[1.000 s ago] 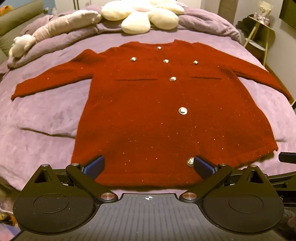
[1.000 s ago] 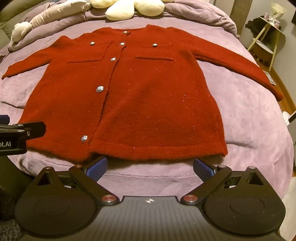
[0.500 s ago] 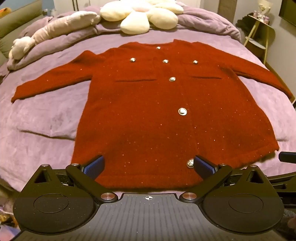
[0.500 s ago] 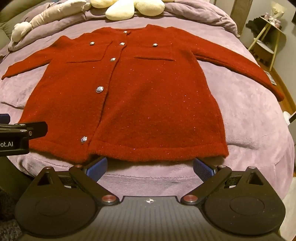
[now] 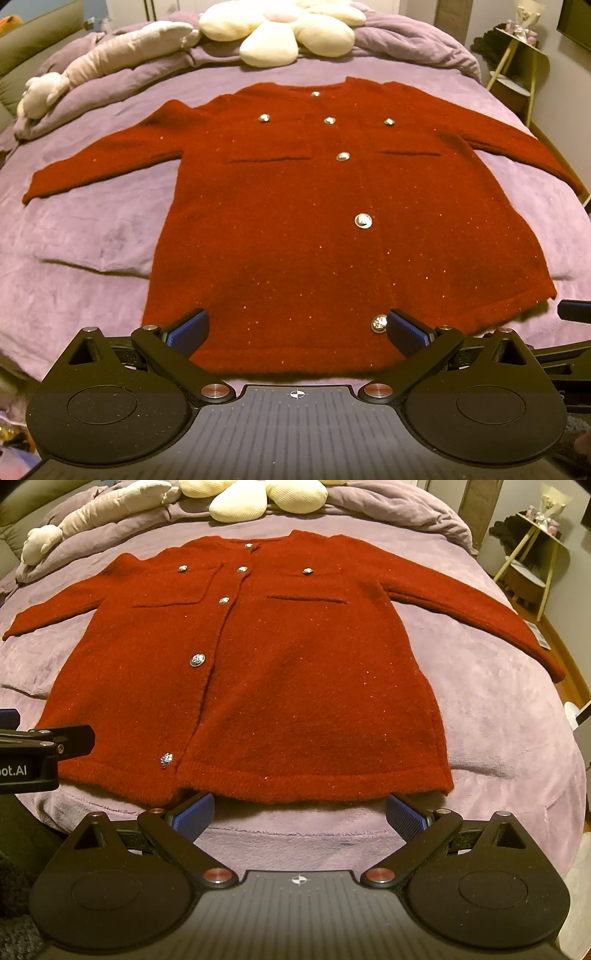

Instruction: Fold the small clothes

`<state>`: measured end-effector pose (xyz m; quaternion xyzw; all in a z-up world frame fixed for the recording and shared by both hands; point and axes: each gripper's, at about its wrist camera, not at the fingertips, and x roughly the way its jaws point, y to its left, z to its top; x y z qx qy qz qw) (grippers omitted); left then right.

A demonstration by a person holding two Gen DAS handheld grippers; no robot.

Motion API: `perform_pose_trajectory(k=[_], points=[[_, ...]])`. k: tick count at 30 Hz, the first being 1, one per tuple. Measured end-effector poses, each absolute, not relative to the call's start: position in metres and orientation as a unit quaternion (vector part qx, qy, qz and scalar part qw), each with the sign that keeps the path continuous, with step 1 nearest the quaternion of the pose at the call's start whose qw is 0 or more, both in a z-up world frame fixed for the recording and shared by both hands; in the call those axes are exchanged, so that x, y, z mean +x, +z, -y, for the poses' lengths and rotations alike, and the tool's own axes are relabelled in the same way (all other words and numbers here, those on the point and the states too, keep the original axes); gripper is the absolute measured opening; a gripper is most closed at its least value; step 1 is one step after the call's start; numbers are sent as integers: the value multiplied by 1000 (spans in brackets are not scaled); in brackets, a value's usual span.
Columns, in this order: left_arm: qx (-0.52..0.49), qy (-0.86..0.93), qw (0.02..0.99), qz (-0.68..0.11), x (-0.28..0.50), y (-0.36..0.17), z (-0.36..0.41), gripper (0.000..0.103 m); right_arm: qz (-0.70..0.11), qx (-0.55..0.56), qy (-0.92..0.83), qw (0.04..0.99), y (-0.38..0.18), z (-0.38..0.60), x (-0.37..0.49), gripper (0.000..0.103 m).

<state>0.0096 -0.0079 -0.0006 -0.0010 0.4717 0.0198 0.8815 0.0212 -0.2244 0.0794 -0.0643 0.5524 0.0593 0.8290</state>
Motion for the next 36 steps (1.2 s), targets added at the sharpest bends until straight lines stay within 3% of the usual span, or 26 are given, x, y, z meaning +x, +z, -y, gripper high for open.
perform_pose_trajectory(k=[36], points=[[-4, 20, 882, -472, 7, -4, 7, 103, -547, -63, 56, 833, 85, 226, 21, 99]])
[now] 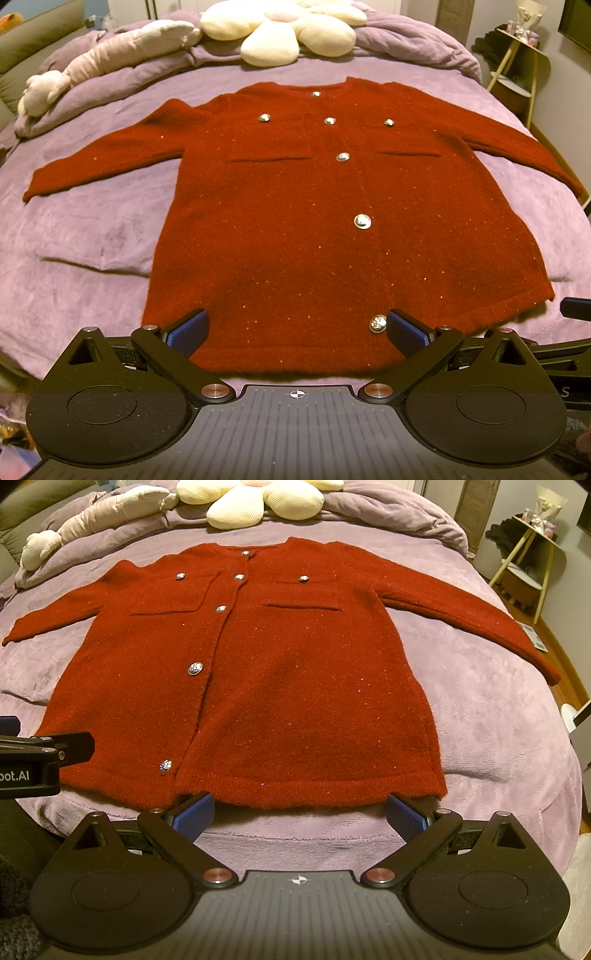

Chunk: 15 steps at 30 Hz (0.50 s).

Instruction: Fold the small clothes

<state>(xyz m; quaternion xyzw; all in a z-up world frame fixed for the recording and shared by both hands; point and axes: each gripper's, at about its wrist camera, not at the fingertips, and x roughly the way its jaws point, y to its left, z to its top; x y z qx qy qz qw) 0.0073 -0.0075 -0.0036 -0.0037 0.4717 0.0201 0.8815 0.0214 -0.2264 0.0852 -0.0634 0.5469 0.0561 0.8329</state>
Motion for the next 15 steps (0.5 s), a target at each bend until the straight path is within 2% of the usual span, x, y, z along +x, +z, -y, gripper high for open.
perform_pose_trajectory(k=[15], points=[[-4, 19, 882, -472, 7, -3, 8, 103, -543, -58, 56, 836, 87, 228, 19, 99]])
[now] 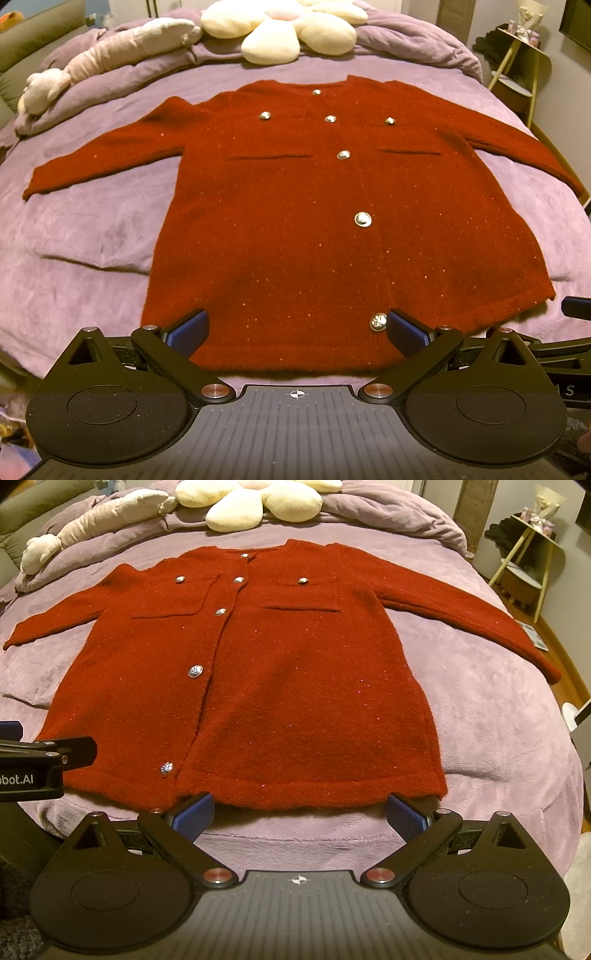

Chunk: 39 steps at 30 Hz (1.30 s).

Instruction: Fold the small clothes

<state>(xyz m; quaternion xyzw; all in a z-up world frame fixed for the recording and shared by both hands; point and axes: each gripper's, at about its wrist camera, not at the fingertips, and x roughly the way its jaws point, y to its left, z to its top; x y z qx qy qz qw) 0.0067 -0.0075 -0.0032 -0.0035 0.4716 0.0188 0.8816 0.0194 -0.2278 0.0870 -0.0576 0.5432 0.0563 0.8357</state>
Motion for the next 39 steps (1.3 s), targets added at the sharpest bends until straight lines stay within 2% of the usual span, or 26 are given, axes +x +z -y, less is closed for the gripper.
perform_pose_trajectory(k=[39], points=[[-9, 22, 879, -477, 6, -6, 5, 103, -537, -47, 54, 840, 87, 233, 16, 99]])
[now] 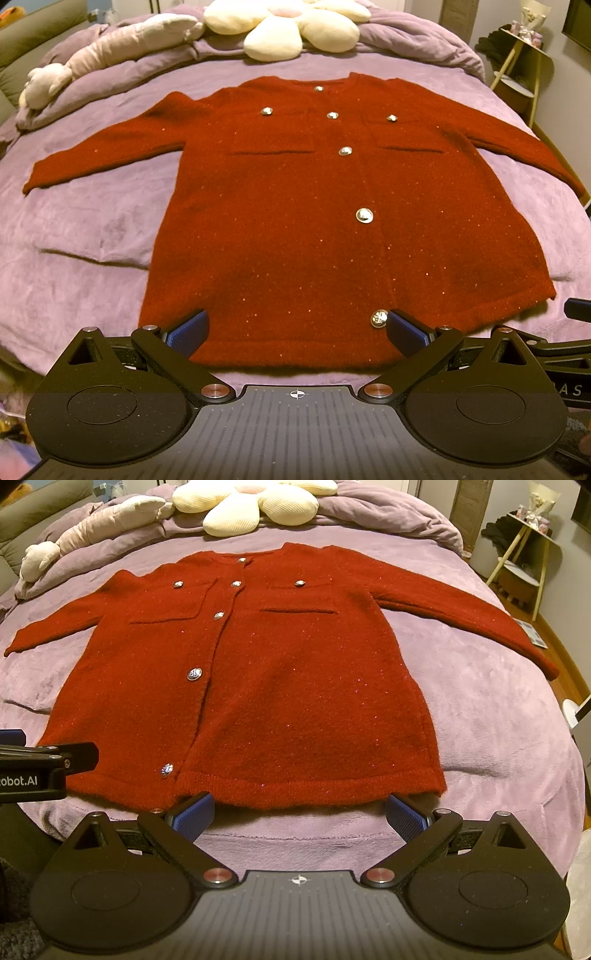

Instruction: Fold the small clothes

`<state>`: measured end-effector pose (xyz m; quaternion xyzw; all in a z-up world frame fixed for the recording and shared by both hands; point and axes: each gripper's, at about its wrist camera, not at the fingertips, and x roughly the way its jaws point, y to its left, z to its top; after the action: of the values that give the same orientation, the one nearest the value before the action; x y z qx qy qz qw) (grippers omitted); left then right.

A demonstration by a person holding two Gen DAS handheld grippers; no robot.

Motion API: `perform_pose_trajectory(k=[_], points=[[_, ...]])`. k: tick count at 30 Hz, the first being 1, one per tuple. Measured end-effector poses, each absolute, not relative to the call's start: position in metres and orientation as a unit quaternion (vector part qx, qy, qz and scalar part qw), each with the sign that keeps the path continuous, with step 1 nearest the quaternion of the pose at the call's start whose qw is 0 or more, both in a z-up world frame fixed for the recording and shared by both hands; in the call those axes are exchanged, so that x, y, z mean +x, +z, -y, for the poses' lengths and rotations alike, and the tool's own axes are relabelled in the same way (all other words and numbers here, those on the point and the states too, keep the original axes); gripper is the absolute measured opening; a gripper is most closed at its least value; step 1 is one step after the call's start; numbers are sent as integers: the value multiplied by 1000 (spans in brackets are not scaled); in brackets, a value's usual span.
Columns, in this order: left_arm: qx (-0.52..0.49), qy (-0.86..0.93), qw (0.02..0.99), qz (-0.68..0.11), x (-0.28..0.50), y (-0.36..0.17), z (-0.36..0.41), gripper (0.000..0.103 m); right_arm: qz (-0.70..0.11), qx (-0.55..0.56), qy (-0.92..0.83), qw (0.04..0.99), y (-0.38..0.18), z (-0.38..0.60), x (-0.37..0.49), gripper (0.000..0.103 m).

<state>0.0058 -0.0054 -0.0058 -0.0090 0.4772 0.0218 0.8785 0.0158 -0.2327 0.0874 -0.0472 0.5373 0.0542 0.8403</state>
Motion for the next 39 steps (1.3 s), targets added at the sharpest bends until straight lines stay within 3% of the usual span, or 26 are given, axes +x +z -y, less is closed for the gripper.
perform_pose_trajectory(k=[15, 28, 39], points=[[-15, 24, 873, -486, 9, -10, 4, 103, -542, -35, 62, 837, 83, 233, 17, 99], [-7, 21, 864, -503, 23, -20, 9, 103, -542, 49, 90, 834, 75, 255, 31, 99], [4, -1, 882, -471, 80, -29, 22, 103, -375, 244, -71, 892, 56, 422, 119, 99]])
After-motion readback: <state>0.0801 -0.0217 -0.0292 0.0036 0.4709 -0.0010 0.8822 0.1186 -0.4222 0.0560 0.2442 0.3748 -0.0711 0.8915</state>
